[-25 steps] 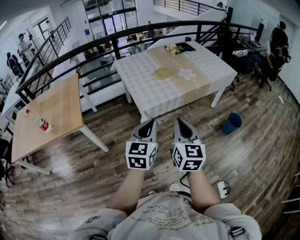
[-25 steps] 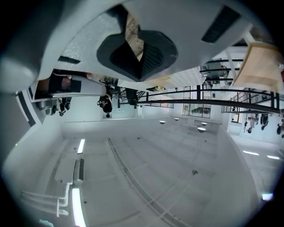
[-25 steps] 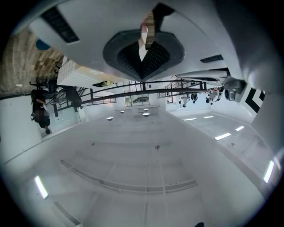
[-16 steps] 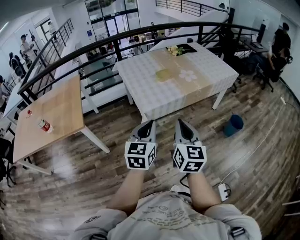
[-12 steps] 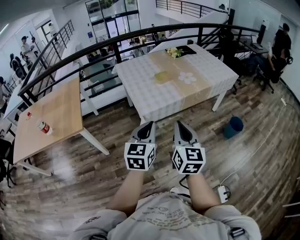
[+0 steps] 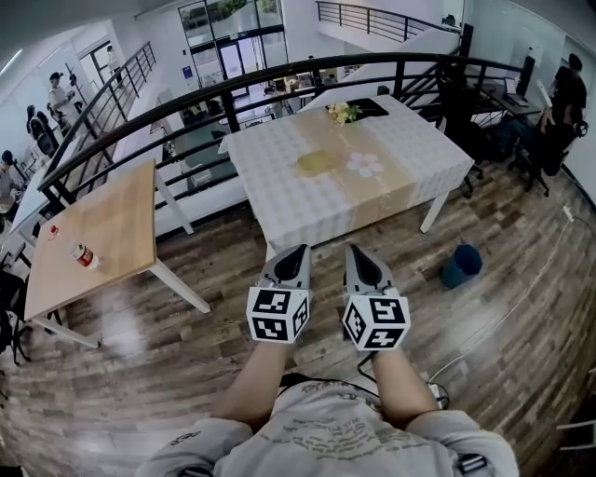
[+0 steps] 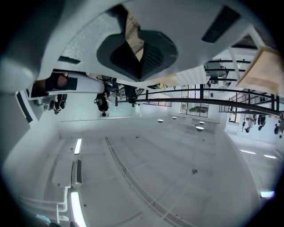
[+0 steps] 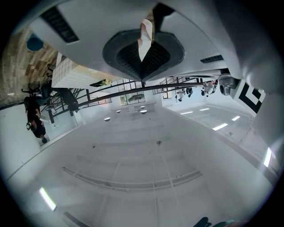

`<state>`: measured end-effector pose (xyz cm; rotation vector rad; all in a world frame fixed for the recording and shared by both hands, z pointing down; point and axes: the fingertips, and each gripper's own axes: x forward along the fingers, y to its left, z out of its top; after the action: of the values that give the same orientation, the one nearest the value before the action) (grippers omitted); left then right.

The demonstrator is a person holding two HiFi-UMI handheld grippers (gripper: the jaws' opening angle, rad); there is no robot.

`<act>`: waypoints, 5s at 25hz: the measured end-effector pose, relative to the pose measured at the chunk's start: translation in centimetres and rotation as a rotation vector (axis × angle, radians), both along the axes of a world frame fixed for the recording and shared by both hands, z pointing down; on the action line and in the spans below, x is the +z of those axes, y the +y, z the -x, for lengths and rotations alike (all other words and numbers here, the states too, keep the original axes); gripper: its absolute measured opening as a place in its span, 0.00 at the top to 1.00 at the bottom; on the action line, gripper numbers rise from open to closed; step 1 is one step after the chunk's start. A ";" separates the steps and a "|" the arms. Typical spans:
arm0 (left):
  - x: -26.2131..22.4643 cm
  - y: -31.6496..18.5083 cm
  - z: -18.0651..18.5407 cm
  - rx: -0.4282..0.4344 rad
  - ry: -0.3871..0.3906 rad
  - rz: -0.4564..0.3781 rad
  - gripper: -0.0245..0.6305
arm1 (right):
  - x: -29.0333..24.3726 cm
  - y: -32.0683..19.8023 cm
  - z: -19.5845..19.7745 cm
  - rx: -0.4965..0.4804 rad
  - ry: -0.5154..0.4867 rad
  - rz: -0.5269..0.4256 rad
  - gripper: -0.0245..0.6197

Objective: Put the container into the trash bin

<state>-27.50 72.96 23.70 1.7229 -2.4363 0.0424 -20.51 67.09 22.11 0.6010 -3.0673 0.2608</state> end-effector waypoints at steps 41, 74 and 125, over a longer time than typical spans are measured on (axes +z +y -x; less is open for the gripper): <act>5.2 -21.7 33.7 0.033 0.088 0.071 0.96 | 3.6 -21.6 31.6 0.039 0.081 0.012 0.96; 20.1 -38.4 48.6 0.127 0.066 0.479 0.93 | 11.5 -39.1 40.4 0.121 0.223 0.201 0.96; 30.9 -42.8 54.6 0.173 0.146 0.740 0.93 | 14.5 -44.3 38.7 0.222 0.274 0.266 0.96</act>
<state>-82.13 30.12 54.57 1.4968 -1.8098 0.7103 -59.18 22.81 36.64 0.8770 -2.6457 0.5294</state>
